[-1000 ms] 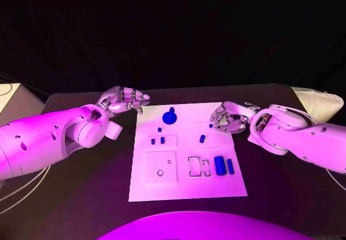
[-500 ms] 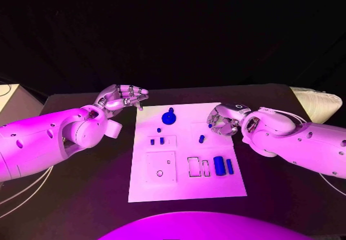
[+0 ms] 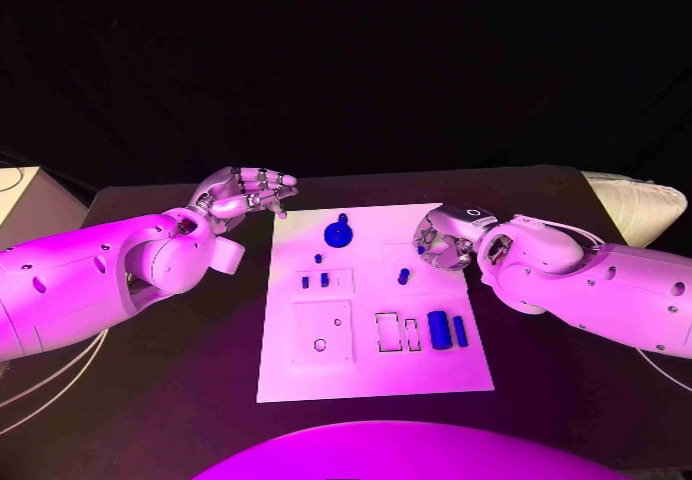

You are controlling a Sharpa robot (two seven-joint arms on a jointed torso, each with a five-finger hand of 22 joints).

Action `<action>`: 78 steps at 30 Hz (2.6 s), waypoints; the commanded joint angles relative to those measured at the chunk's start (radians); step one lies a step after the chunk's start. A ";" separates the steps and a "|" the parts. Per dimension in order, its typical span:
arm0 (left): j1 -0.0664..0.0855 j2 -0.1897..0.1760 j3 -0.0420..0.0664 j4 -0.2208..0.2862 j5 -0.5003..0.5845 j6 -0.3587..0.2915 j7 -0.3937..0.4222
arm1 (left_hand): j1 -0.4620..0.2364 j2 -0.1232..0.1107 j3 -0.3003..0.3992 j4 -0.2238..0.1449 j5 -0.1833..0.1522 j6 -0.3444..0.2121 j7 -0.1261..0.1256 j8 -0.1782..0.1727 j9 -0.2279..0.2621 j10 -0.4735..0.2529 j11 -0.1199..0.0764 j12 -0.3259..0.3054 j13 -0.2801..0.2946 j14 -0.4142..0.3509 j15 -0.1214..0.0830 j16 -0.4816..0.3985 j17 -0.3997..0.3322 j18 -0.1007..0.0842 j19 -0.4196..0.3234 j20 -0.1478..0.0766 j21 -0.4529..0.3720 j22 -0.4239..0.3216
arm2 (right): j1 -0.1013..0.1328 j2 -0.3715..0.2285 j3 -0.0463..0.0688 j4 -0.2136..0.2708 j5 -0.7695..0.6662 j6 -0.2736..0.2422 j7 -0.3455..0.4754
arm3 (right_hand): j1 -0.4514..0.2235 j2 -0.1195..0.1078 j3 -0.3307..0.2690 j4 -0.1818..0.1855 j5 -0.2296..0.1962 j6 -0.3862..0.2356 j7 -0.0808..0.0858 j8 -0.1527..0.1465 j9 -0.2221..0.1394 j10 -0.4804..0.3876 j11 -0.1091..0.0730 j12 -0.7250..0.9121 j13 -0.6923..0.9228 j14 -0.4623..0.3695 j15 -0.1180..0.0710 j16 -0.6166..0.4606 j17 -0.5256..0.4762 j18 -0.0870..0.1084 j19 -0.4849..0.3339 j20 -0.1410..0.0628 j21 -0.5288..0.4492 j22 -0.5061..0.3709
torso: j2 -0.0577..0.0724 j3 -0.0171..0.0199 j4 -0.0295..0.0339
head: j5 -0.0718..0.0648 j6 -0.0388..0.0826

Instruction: Assemble the parts on the task board

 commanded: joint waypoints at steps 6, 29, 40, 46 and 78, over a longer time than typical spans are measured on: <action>0.000 0.001 0.001 0.002 0.008 0.017 0.002 | -0.008 0.004 -0.008 0.000 -0.004 -0.007 0.000 0.003 -0.002 -0.003 0.003 -0.003 -0.002 -0.005 0.003 -0.006 -0.001 0.005 -0.003 0.003 -0.004 -0.001 | -0.010 0.013 -0.003 -0.004 -0.026 0.012 -0.026 | 0.000 0.017 0.015 0.006 -0.007 0.029 -0.011 0.025 0.015 0.027 -0.015 0.020 0.003 0.051 -0.007 0.011 0.006 -0.018 0.005 -0.005 0.024 0.027 | 0.000 -0.0002 0.0000 | -0.001 -0.001; 0.000 0.003 0.001 0.001 0.011 0.029 -0.003 | 0.002 0.011 -0.005 -0.007 -0.002 -0.012 0.003 0.002 -0.003 -0.008 0.006 -0.004 -0.005 -0.005 0.004 -0.011 -0.005 0.006 0.002 0.004 -0.009 -0.004 | -0.025 0.018 -0.003 0.007 -0.063 -0.039 -0.098 | 0.035 0.070 0.079 -0.030 -0.032 0.063 -0.030 0.084 0.064 0.094 -0.040 0.043 0.017 0.057 -0.029 0.039 0.027 -0.043 0.044 -0.026 0.156 0.190 | 0.000 -0.0006 0.0002 | -0.002 -0.003; 0.000 0.004 0.001 -0.001 0.033 0.043 0.002 | 0.005 0.012 -0.005 -0.011 0.001 -0.017 0.005 0.001 -0.005 -0.011 0.007 -0.004 -0.006 -0.006 0.005 -0.013 -0.006 0.006 0.004 0.004 -0.010 -0.005 | -0.021 -0.013 0.003 0.044 -0.048 -0.099 -0.097 | 0.032 0.069 0.084 -0.033 -0.033 0.063 -0.030 0.087 0.068 0.098 -0.040 0.042 0.018 0.058 -0.029 0.043 0.031 -0.045 0.048 -0.026 0.168 0.205 | 0.000 -0.0006 -0.0002 | -0.001 0.000; 0.000 0.004 0.001 0.000 0.044 0.051 0.000 | 0.005 0.013 -0.004 -0.011 0.002 -0.016 0.005 0.001 -0.005 -0.012 0.008 -0.005 -0.007 -0.007 0.006 -0.014 -0.007 0.006 0.003 0.004 -0.010 -0.005 | -0.008 -0.048 0.016 0.092 -0.003 -0.102 -0.095 | 0.030 0.069 0.085 -0.033 -0.033 0.062 -0.030 0.088 0.069 0.099 -0.040 0.042 0.018 0.058 -0.029 0.045 0.034 -0.046 0.049 -0.026 0.172 0.209 | -0.001 -0.0009 0.0005 | 0.001 0.000; 0.000 0.020 0.001 0.013 0.051 0.051 -0.004 | 0.007 0.013 -0.003 -0.017 0.007 -0.018 0.007 0.002 -0.005 -0.019 0.010 -0.008 -0.009 -0.011 0.007 -0.018 -0.009 0.005 0.002 0.005 -0.012 -0.006 | -0.078 0.065 -0.002 0.270 -0.064 -0.082 -0.059 | 0.024 0.066 0.088 -0.036 -0.031 0.060 -0.030 0.092 0.074 0.099 -0.040 0.038 0.017 0.058 -0.028 0.045 0.031 -0.044 0.044 -0.026 0.168 0.204 | 0.000 -0.0025 0.0007 | 0.063 -0.022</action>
